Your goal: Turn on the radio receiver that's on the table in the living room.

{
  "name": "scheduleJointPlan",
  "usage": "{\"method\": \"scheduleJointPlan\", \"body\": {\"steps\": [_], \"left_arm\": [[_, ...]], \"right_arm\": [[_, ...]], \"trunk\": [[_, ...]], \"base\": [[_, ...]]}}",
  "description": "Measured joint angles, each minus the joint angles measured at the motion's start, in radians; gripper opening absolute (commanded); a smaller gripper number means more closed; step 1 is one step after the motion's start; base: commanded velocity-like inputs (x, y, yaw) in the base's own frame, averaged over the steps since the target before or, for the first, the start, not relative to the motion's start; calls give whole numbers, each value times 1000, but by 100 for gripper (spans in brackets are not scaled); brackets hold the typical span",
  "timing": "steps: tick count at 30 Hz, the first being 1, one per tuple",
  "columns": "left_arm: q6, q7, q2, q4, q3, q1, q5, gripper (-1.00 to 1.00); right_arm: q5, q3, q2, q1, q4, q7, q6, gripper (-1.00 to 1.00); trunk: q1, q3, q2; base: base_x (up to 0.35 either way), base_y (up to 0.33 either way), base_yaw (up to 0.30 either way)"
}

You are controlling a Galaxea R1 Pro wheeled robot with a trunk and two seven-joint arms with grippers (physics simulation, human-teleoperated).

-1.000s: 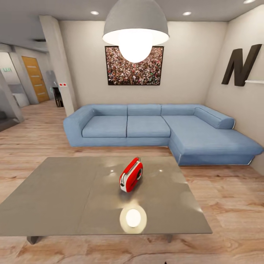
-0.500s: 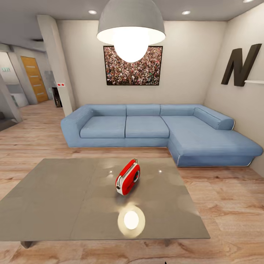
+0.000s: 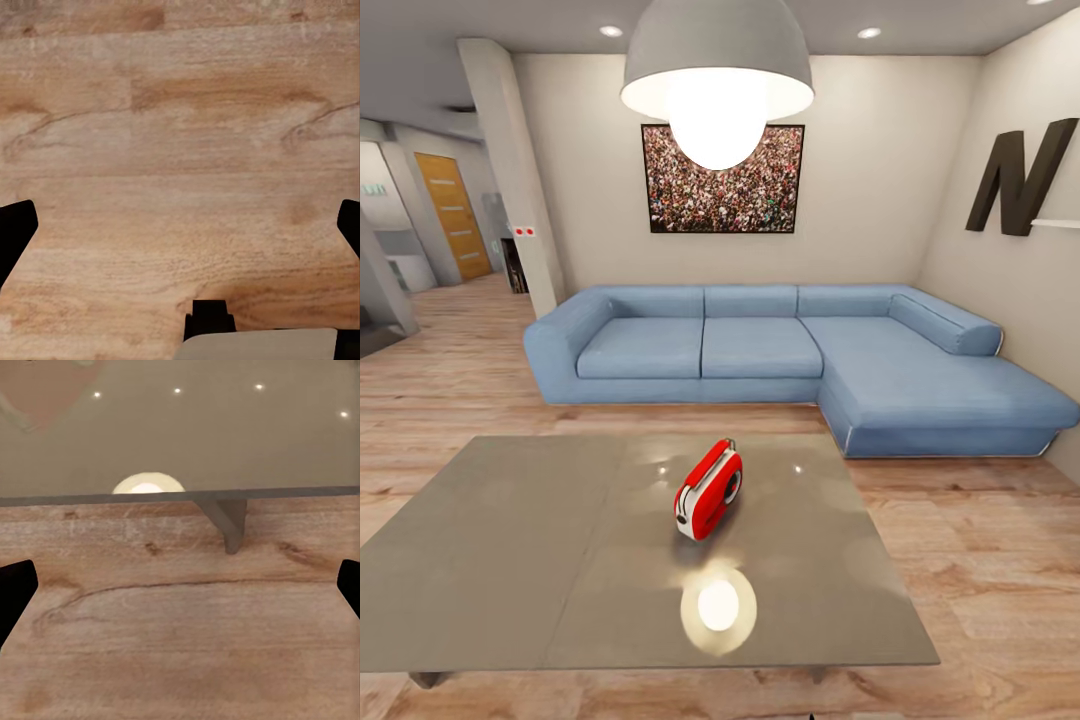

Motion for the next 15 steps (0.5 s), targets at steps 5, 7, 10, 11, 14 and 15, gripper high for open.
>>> {"method": "scheduleJointPlan", "body": {"steps": [5,7,10,11,14,15], "left_arm": [[0,0,0,0,0,-1,0,100],[0,0,0,0,0,-1,0,100],[0,0,0,0,0,0,0,100],[0,0,0,0,0,0,0,100],[0,0,0,0,0,0,0,100],[0,0,0,0,0,0,0,100]], "right_arm": [[0,0,0,0,0,0,0,100],[0,0,0,0,0,0,0,100],[0,0,0,0,0,0,0,100],[0,0,0,0,0,0,0,100],[0,0,0,0,0,0,0,100],[1,0,0,0,0,0,0,100]], "trunk": [[0,0,0],[0,0,0],[0,0,0],[0,0,0],[0,0,0],[0,0,0]], "base": [[76,0,0],[76,0,0],[76,0,0],[76,0,0],[76,0,0],[76,0,0]]}}
